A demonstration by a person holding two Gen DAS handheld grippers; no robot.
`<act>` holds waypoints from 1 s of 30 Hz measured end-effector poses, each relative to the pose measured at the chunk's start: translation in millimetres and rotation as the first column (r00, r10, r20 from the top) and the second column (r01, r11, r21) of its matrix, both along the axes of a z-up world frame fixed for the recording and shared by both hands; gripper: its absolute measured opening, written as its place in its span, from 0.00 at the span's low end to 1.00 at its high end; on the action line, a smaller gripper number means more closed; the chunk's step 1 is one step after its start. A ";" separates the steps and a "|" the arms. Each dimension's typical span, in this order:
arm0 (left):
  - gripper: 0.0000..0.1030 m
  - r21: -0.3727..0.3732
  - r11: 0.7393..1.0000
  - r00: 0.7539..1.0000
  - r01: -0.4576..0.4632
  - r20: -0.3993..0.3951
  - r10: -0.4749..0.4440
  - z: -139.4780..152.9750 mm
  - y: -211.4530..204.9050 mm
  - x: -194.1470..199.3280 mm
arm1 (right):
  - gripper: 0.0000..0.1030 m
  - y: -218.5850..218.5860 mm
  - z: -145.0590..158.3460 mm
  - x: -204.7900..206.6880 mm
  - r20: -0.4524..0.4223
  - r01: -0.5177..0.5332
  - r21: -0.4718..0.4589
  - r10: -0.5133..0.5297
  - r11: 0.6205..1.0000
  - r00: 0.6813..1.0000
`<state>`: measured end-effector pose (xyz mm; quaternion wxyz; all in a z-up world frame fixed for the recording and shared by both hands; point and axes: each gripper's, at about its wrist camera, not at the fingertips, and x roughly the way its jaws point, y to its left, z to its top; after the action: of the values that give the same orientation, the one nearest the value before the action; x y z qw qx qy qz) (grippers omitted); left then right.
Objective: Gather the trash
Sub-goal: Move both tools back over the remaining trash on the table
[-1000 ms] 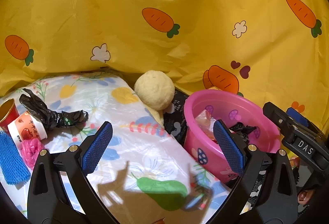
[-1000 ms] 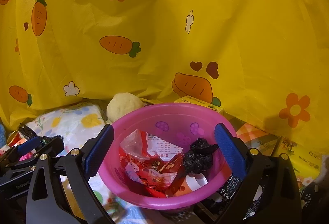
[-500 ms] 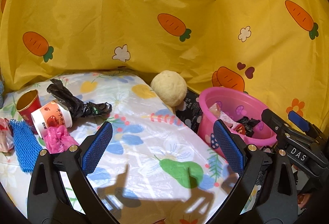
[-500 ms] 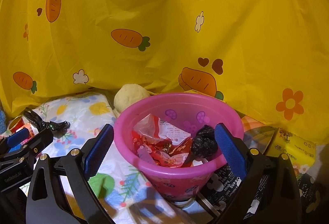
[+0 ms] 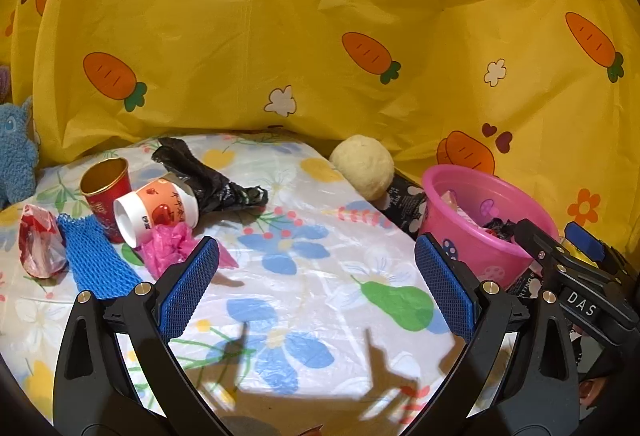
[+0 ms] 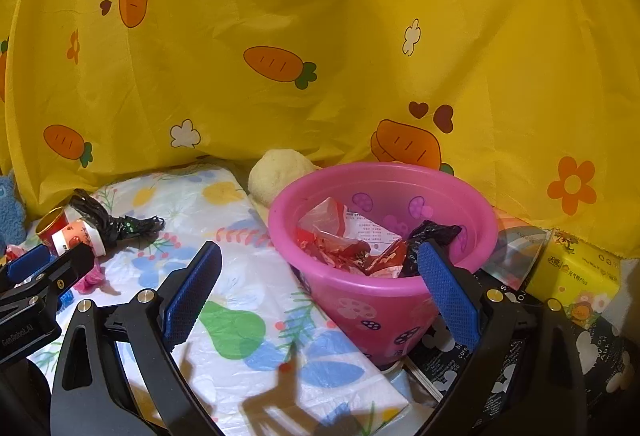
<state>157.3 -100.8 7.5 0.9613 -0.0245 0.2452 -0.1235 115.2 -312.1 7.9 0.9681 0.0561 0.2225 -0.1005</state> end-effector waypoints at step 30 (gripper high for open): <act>0.94 0.036 0.906 0.904 -0.422 -0.054 0.424 -17.8 221.5 3.6 | 0.92 178.6 -15.2 35.5 -0.052 -0.379 0.005 0.379 0.925 0.924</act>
<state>160.8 120.7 -10.3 0.9576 -0.0695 0.2643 0.0914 150.7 -133.5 -7.3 0.9633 0.0069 0.2541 0.0862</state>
